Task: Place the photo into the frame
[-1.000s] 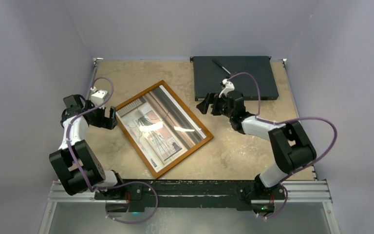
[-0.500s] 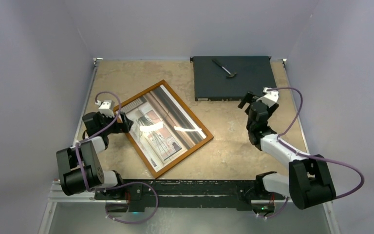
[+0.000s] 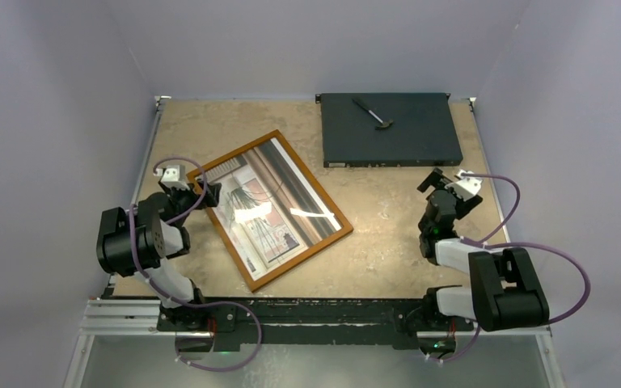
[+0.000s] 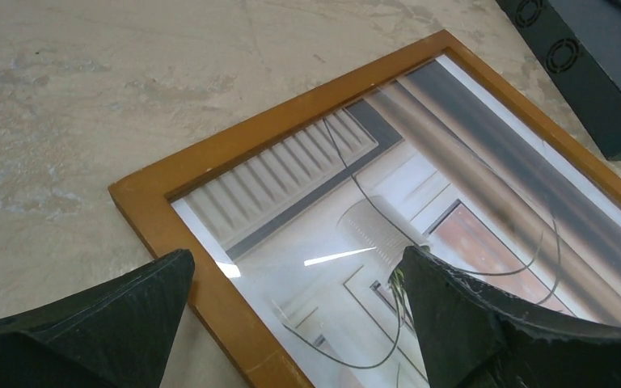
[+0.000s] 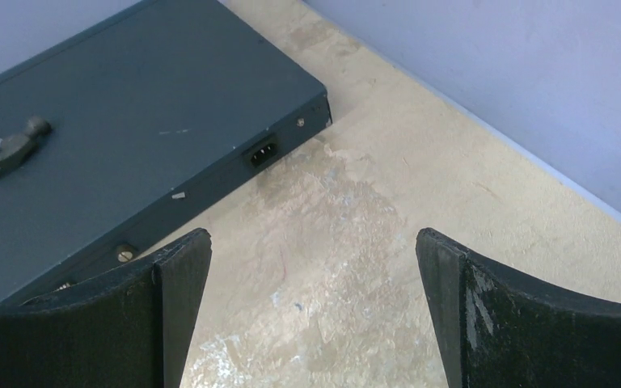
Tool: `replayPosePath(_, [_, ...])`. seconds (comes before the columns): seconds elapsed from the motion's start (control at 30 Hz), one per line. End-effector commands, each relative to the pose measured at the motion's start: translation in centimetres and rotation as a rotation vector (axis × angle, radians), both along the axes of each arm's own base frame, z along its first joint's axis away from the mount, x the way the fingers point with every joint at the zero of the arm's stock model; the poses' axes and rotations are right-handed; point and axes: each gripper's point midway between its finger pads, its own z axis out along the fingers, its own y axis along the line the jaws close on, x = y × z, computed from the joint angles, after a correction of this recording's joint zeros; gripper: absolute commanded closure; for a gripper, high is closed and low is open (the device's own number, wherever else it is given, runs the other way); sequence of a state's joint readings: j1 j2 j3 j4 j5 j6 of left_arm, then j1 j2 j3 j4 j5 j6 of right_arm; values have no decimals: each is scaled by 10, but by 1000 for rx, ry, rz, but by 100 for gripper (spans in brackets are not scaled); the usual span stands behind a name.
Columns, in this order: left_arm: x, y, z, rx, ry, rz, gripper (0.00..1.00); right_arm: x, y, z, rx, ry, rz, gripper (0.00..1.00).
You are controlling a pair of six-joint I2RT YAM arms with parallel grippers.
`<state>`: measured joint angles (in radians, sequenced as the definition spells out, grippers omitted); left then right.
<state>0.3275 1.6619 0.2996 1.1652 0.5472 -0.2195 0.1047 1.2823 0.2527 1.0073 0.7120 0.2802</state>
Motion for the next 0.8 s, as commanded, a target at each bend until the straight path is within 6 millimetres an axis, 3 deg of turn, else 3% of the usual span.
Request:
replayPosePath(0.0, [1, -5, 35, 61, -172, 37, 0, 9, -3, 31, -28, -103, -9, 1])
replayPosePath(0.13, [-13, -20, 39, 175, -244, 62, 0, 9, -4, 31, -33, -95, -13, 1])
replayPosePath(0.17, [-15, -21, 29, 216, -213, 81, 0, 8, -4, 31, -33, -98, -15, 1])
replayPosePath(0.23, [-12, -29, 33, 197, -259, 81, 0, 7, -7, 33, -20, -100, -44, 1])
replayPosePath(0.3, [-5, -21, 17, 212, -150, 105, 0, 9, 3, 24, 32, -81, 6, 1])
replayPosePath(0.43, [9, -23, 13, 239, -112, 116, 0, 13, 8, 51, -59, -224, 72, 1])
replayPosePath(0.53, [10, -25, 17, 239, -136, 123, 0, 23, 14, 36, -90, -200, 116, 1])
replayPosePath(0.6, [11, -24, 14, 247, -112, 123, 0, 27, 23, 53, -156, -267, 179, 1])
replayPosePath(0.67, [12, -25, 14, 246, -120, 122, 0, 38, 48, 35, -161, -193, 334, 1])
replayPosePath(0.7, [11, -25, 14, 246, -121, 123, 0, 38, 48, 46, -222, -252, 338, 1])
replayPosePath(0.73, [11, -25, 14, 247, -116, 121, 0, 35, 46, 43, -246, -246, 312, 1])
replayPosePath(0.77, [11, -25, 13, 249, -111, 121, 0, 42, 50, 24, -187, -159, 320, 1])
